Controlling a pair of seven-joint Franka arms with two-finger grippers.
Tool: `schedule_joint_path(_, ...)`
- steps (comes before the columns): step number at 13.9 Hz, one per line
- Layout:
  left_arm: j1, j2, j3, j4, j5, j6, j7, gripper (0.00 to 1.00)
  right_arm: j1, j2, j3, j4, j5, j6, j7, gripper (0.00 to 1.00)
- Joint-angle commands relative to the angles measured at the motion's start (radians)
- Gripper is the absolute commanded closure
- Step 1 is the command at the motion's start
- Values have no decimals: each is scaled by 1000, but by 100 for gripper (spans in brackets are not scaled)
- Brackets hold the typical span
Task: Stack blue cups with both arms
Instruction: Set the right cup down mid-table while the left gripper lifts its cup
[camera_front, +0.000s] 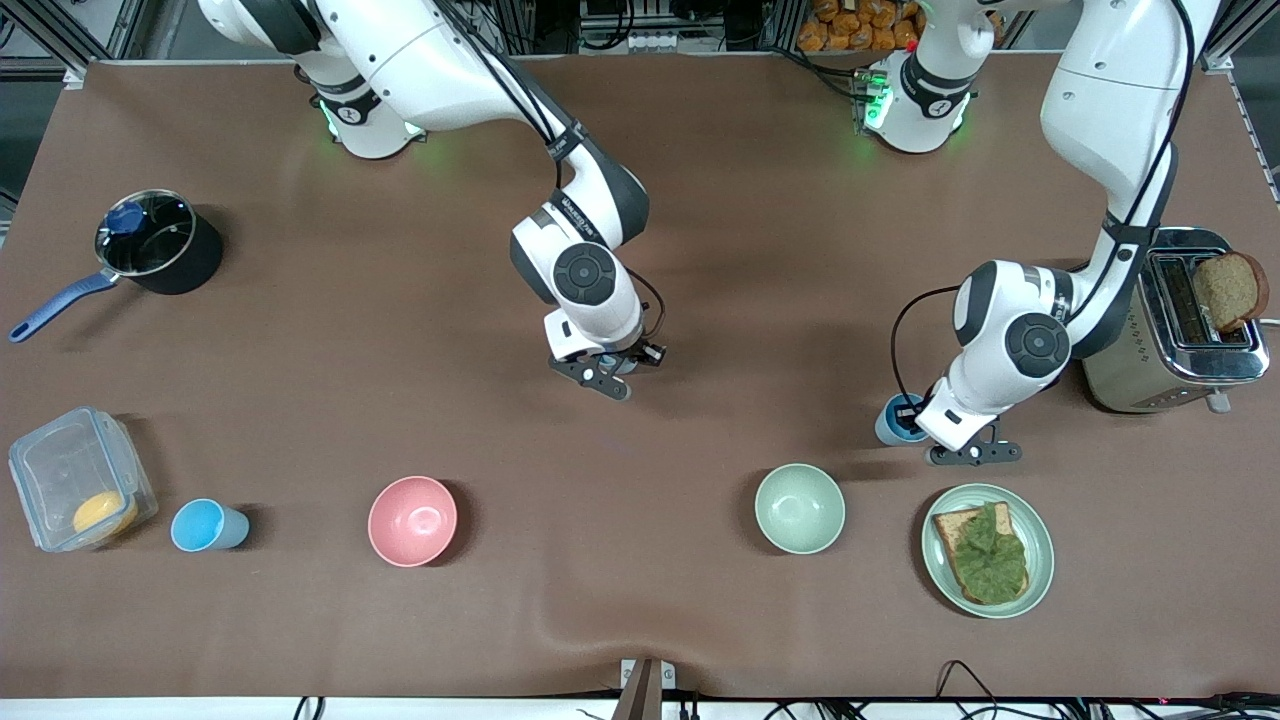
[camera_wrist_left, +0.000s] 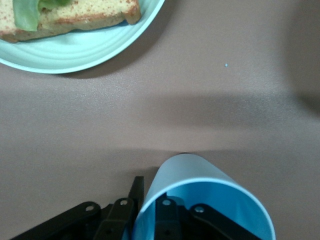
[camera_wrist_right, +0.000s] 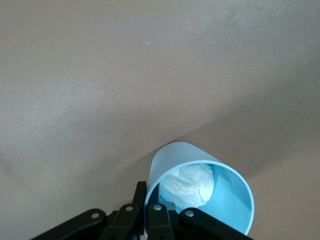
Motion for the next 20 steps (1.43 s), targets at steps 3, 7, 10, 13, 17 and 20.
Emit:
schedule_joint_path(3,5,2,-3,12,-14,5,-19,100,13,7,-16,74,-7,-30,20,0)
schedule_joint_path(7,5,-35,-5,7,-12,-2,-74,100,-48,-3,-17,217,-7,-287,6,0)
schedule_joint_path(10,8,-69,-6,4,-14,-13,-85,100,-127,-41,-17,268,-4,-404,-116,0)
schedule_joint_path(13,8,-90,-9,9,-17,-19,-119,100,-223,-117,-14,258,-1,-432,-306,0)
schedule_joint_path(17,0,-116,-34,15,-69,-60,-155,100,-361,-170,-16,258,-2,-516,-556,0)
schedule_joint_path(20,0,-141,-89,21,-69,-103,-270,100,-485,-191,-14,258,-1,-546,-810,0)
